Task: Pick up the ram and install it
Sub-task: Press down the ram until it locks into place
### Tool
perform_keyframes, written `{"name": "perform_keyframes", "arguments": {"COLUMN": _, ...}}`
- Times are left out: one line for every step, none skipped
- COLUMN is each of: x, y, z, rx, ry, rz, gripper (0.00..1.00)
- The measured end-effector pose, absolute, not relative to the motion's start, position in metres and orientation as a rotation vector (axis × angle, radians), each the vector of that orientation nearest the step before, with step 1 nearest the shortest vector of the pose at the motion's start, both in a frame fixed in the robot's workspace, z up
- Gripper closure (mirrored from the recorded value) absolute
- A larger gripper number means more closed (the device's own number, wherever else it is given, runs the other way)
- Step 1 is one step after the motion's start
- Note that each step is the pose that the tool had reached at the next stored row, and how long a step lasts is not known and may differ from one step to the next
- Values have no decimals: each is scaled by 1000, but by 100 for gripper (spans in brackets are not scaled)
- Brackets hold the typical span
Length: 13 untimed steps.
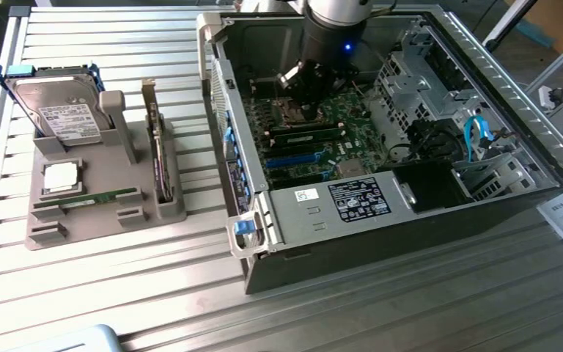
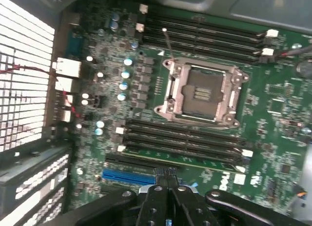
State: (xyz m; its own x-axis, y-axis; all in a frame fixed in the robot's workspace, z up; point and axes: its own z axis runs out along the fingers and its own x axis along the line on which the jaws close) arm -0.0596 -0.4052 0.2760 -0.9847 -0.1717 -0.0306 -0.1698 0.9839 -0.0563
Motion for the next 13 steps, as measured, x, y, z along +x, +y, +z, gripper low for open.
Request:
{"name": "perform_keyframes", "arguments": {"x": -60, "y": -405, "z": 276, "rx": -265, "ry": 3080, "rz": -85, "gripper": 89}}
{"name": "perform_keyframes", "arguments": {"x": -60, "y": -405, "z": 276, "rx": -263, "ry": 3067, "rz": -87, "gripper": 89}}
{"name": "perform_keyframes", "arguments": {"x": -60, "y": -405, "z": 275, "rx": -261, "ry": 3052, "rz": -89, "gripper": 89}}
{"name": "perform_keyframes", "arguments": {"x": -60, "y": -405, "z": 275, "rx": -260, "ry": 3039, "rz": -90, "gripper": 89}}
{"name": "perform_keyframes", "arguments": {"x": -61, "y": -405, "z": 275, "rx": -258, "ry": 3025, "rz": -92, "gripper": 89}}
{"name": "perform_keyframes", "arguments": {"x": -61, "y": -405, "z": 275, "rx": -256, "ry": 3012, "rz": -94, "gripper": 89}}
{"name": "perform_keyframes", "arguments": {"x": -61, "y": -405, "z": 275, "rx": -256, "ry": 3008, "rz": -94, "gripper": 89}}
{"name": "perform_keyframes", "arguments": {"x": -61, "y": -405, "z": 275, "rx": -256, "ry": 3008, "rz": -94, "gripper": 89}}
{"name": "perform_keyframes", "arguments": {"x": -61, "y": -405, "z": 275, "rx": -256, "ry": 3008, "rz": -94, "gripper": 89}}
{"name": "perform_keyframes", "arguments": {"x": -61, "y": -405, "z": 275, "rx": -256, "ry": 3008, "rz": -94, "gripper": 89}}
{"name": "perform_keyframes", "arguments": {"x": -61, "y": -405, "z": 275, "rx": -256, "ry": 3008, "rz": -94, "gripper": 89}}
{"name": "perform_keyframes", "arguments": {"x": -61, "y": -405, "z": 275, "rx": -256, "ry": 3008, "rz": -94, "gripper": 89}}
{"name": "perform_keyframes", "arguments": {"x": -61, "y": -405, "z": 275, "rx": -256, "ry": 3008, "rz": -94, "gripper": 89}}
